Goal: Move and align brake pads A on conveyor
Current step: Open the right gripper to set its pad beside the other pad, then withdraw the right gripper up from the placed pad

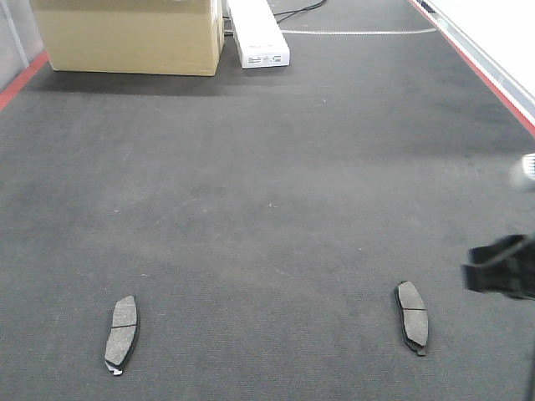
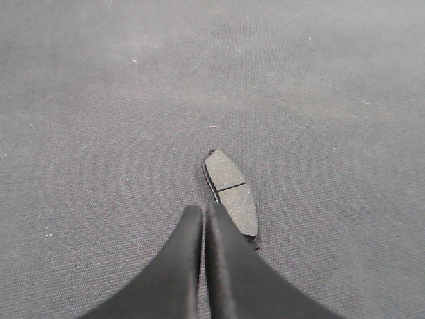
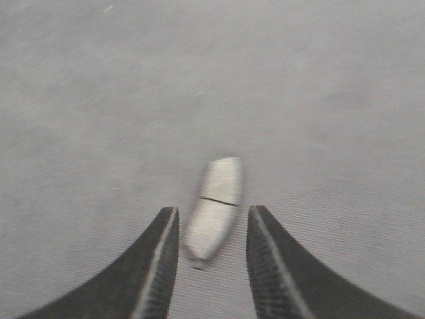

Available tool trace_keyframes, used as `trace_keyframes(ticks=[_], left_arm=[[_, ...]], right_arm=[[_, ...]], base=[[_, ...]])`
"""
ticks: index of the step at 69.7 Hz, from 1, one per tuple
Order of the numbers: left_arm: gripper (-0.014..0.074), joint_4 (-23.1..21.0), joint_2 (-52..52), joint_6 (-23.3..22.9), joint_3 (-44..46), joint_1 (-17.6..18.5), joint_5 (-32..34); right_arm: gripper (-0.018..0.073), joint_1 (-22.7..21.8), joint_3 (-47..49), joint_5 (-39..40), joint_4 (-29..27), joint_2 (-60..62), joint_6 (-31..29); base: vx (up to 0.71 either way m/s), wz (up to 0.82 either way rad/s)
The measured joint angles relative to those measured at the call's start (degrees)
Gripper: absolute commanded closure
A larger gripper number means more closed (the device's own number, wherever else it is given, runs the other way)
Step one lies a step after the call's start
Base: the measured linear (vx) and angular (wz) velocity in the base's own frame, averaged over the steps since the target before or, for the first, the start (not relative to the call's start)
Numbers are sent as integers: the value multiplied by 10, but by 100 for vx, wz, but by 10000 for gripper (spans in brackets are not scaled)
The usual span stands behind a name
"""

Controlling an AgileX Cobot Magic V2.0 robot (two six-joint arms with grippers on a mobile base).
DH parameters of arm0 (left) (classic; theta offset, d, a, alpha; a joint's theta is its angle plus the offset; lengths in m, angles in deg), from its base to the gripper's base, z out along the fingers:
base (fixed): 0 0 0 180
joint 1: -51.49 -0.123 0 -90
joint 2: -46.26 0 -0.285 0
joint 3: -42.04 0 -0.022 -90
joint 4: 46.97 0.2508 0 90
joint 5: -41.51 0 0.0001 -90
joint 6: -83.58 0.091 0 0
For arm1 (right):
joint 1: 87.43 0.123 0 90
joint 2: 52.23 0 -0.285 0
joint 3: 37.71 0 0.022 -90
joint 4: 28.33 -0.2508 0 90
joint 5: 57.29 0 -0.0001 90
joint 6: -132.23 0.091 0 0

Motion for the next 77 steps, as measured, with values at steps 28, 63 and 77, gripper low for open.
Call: trace_keyframes(ticks=[28,63,77], left_arm=[[603,0,0,0,0,0,0],[603,0,0,0,0,0,0],[603,0,0,0,0,0,0]], right_arm=[[567,0,-134,-12,57,199,27],[563,0,-199,-8,59,306,24],[563,0,-199,-8,59,306,23]], base=[[0,0],[0,0],[0,0]])
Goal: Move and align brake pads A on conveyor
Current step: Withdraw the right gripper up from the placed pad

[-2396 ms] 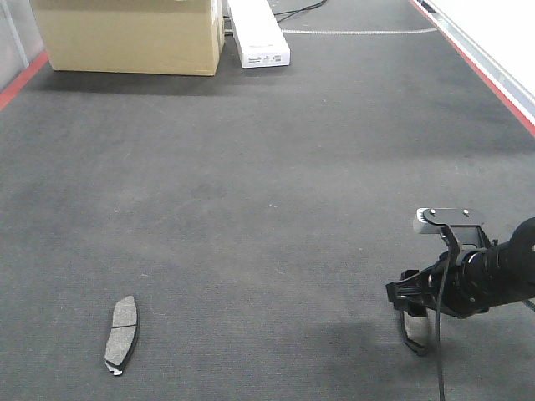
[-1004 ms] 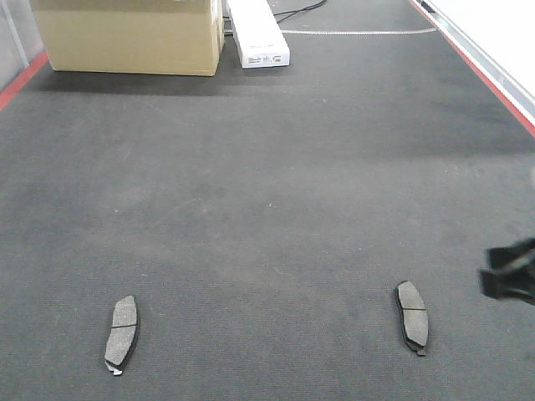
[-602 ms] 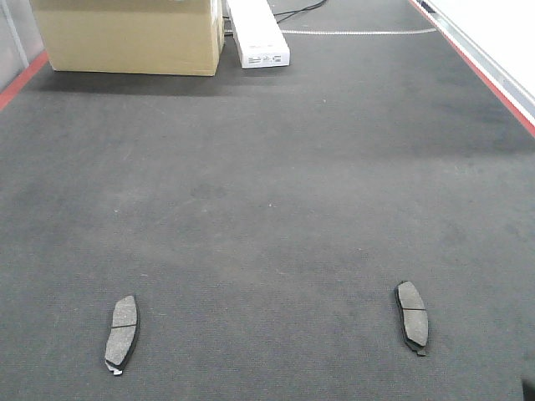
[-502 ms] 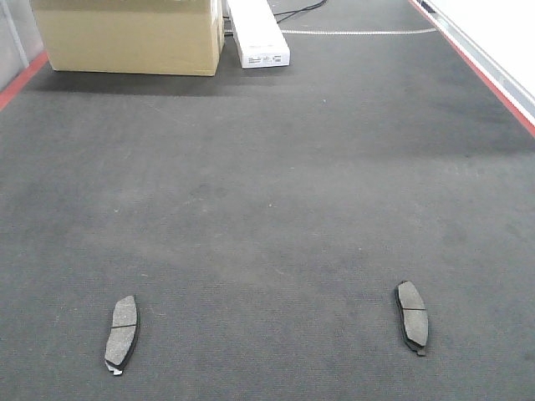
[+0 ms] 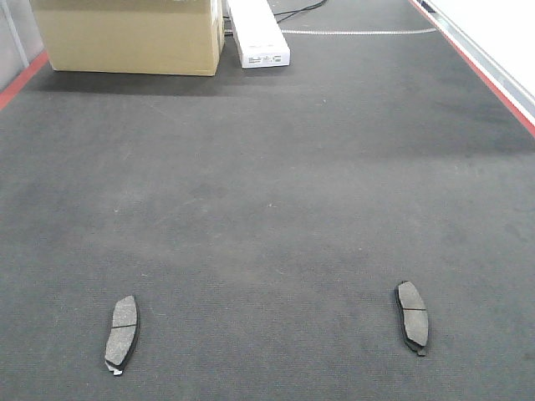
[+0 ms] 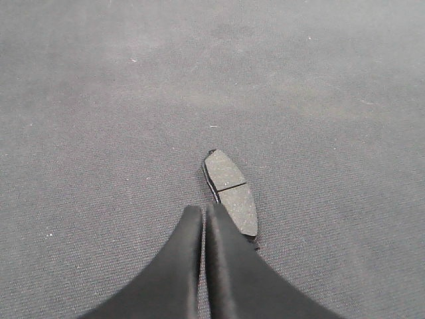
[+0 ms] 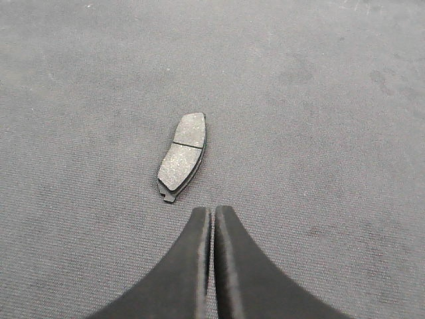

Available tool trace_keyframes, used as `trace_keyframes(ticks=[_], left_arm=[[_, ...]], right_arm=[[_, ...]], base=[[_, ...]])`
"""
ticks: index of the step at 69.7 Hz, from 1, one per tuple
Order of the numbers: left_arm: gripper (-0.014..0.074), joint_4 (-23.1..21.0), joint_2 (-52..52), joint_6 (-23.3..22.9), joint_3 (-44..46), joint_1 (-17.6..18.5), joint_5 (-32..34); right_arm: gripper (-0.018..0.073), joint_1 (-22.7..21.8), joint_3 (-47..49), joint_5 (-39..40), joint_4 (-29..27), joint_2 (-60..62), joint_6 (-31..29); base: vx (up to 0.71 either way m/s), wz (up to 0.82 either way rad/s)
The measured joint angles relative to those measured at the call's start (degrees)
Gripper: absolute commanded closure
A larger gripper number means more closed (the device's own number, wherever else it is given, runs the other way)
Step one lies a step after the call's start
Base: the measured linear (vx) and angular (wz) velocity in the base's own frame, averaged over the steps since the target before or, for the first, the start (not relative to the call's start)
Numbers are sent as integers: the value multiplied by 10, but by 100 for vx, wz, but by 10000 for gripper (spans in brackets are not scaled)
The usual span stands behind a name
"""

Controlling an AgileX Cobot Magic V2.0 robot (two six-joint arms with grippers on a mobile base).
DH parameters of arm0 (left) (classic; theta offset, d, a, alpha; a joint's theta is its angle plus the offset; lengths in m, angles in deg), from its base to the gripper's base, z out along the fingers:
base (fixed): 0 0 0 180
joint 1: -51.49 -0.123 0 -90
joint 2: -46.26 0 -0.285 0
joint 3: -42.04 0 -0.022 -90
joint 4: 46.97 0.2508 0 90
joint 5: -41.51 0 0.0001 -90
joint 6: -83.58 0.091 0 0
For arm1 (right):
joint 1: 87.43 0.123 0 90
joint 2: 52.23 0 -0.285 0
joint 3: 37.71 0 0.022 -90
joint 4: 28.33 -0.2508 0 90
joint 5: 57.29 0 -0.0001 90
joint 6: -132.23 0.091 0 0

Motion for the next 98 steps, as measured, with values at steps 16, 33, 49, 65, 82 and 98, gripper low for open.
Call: trace_keyframes(ticks=[16,33,49,65,82,98], left_arm=[[603,0,0,0,0,0,0],[603,0,0,0,0,0,0],[603,0,0,0,0,0,0],[603,0,0,0,0,0,0],[603,0,0,0,0,0,0],[603,0,0,0,0,0,0]], right_arm=[[563,0,0,0,-1,0,0],[563,0,0,0,-1,0,0],[563,0,0,0,-1,0,0],[563,0,0,-1,-1,2,0],[563,0,0,-2,-1,2,0],[563,0,0,-2,-1,2,0]], base=[[0,0],[0,0],[0,0],[0,0],[0,0],[-1,-1]])
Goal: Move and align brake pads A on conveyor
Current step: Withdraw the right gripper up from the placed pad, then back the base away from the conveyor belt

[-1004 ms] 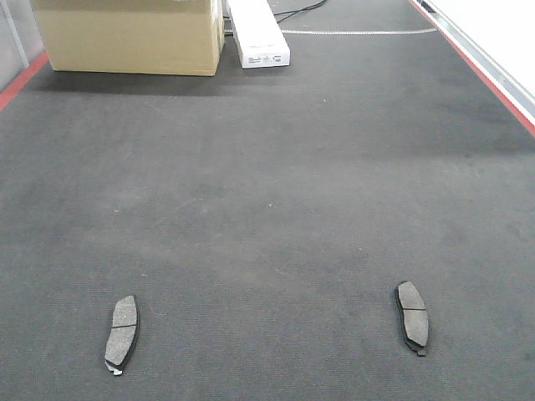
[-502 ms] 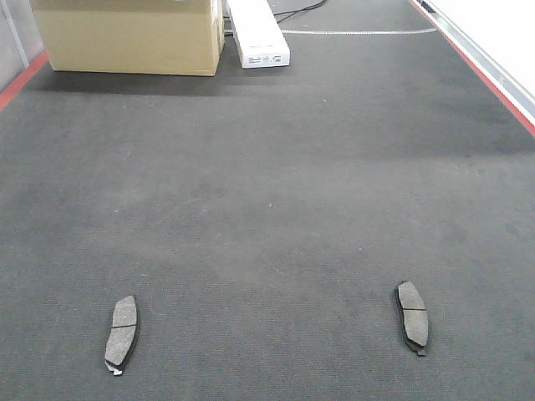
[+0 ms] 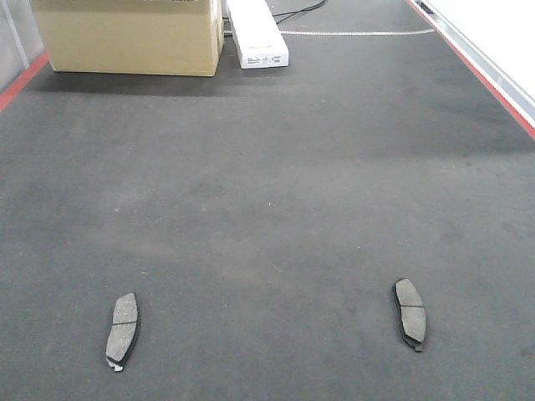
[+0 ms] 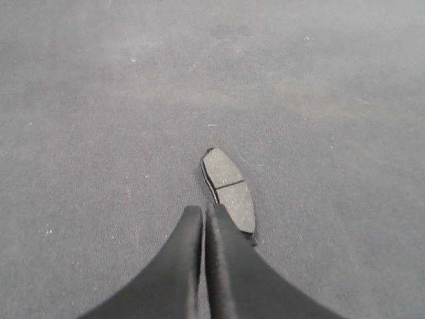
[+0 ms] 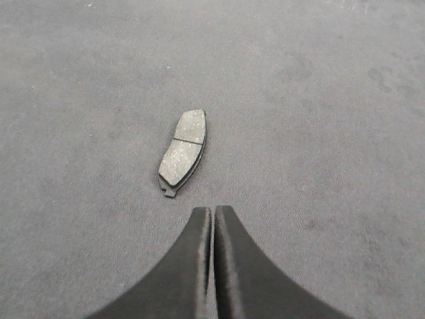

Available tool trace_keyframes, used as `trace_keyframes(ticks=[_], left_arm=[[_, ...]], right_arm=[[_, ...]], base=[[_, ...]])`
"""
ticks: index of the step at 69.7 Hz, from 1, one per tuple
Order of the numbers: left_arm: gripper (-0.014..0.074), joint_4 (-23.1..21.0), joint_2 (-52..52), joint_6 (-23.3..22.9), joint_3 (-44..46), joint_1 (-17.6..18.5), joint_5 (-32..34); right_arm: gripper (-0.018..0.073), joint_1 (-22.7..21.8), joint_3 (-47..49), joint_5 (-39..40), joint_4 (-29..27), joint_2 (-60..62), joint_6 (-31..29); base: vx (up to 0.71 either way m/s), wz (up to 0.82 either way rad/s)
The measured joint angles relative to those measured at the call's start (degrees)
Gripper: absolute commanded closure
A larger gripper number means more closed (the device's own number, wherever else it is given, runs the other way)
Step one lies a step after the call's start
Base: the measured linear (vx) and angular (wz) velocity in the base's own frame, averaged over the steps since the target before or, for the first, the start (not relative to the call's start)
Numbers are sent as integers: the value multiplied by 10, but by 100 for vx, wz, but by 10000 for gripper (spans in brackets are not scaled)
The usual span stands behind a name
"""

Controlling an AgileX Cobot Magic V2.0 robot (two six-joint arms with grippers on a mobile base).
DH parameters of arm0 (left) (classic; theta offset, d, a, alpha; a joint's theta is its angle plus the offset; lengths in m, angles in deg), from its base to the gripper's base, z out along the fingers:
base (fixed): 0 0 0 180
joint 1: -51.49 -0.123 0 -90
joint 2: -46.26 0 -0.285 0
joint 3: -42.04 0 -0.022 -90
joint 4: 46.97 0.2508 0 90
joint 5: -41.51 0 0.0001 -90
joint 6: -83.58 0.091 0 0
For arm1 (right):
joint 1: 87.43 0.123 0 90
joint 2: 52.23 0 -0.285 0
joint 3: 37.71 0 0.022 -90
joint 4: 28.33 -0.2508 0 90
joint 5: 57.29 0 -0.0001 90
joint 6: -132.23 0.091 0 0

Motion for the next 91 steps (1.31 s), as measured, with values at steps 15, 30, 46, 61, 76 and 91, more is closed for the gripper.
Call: trace_keyframes(ticks=[15,30,46,61,76,91], left_arm=[[603,0,0,0,0,0,0],[603,0,0,0,0,0,0],[603,0,0,0,0,0,0],[603,0,0,0,0,0,0],[603,0,0,0,0,0,0],[603,0,0,0,0,0,0]], right_arm=[[563,0,0,0,0,0,0],[563,0,0,0,0,0,0],[563,0,0,0,0,0,0],[563,0,0,0,0,0,0],[563,0,0,0,-1,0,0],[563,0,0,0,-1,0,0]], base=[[-11,-2],[-21,3],[-21,0],[-20,1],[-20,1],[-22,-7]])
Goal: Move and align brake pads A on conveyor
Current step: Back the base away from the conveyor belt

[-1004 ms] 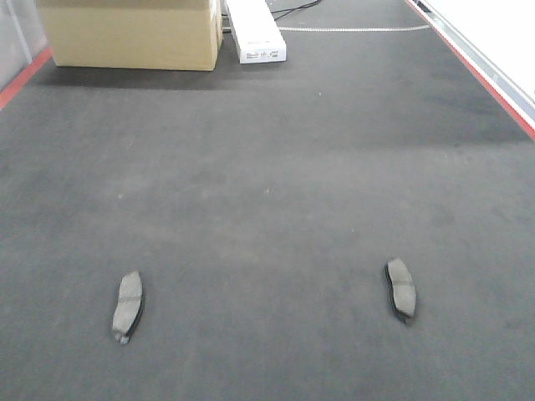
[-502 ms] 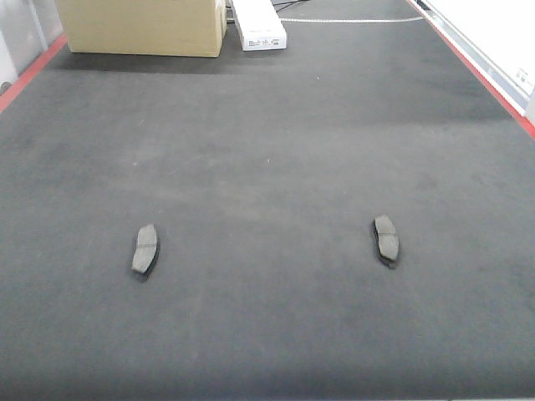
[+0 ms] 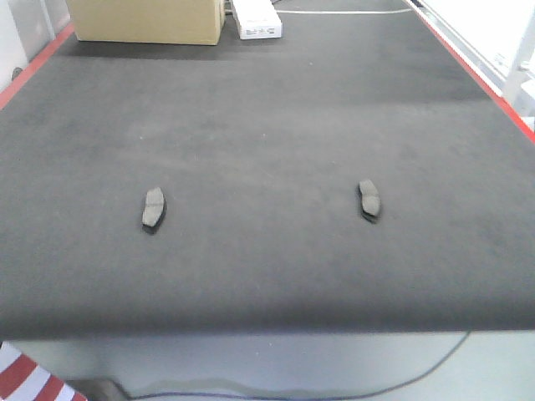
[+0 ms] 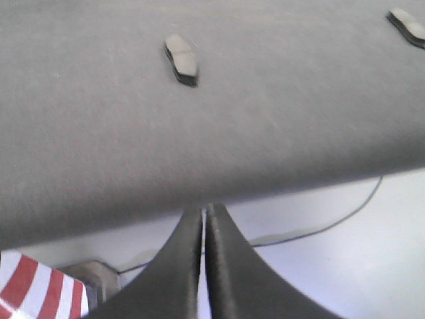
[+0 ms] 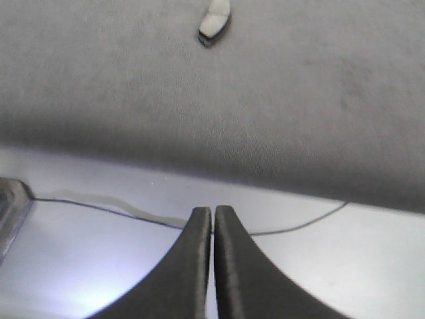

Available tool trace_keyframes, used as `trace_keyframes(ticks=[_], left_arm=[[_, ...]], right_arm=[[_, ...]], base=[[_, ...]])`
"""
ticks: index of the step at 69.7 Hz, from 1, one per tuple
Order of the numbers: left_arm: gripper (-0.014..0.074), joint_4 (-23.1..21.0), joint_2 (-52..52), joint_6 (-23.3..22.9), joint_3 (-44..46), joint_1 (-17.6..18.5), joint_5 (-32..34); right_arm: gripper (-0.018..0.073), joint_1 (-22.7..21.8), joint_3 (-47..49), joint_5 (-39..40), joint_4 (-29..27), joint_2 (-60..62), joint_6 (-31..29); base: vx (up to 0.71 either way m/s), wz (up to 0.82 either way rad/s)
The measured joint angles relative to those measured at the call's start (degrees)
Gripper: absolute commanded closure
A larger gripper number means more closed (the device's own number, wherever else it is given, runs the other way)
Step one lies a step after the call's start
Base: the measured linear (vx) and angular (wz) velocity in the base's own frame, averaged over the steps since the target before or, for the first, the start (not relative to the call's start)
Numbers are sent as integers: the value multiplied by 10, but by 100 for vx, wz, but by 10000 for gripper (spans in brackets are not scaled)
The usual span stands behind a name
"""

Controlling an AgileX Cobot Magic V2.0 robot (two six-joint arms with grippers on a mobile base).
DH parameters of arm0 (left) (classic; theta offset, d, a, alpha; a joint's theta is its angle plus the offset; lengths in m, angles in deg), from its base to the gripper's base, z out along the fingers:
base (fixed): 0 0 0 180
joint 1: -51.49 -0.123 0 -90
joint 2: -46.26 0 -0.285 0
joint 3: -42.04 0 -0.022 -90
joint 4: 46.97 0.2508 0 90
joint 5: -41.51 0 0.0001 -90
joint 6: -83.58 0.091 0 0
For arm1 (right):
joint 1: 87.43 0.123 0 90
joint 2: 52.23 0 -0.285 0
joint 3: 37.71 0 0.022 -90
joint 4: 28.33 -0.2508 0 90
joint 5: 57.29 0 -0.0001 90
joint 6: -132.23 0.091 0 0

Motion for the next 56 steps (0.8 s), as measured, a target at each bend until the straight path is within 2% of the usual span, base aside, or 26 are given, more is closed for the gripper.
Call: trace_keyframes(ticks=[56], left_arm=[[603,0,0,0,0,0,0]], right_arm=[[563,0,0,-1,0,0,0]], base=[[-19,-1]])
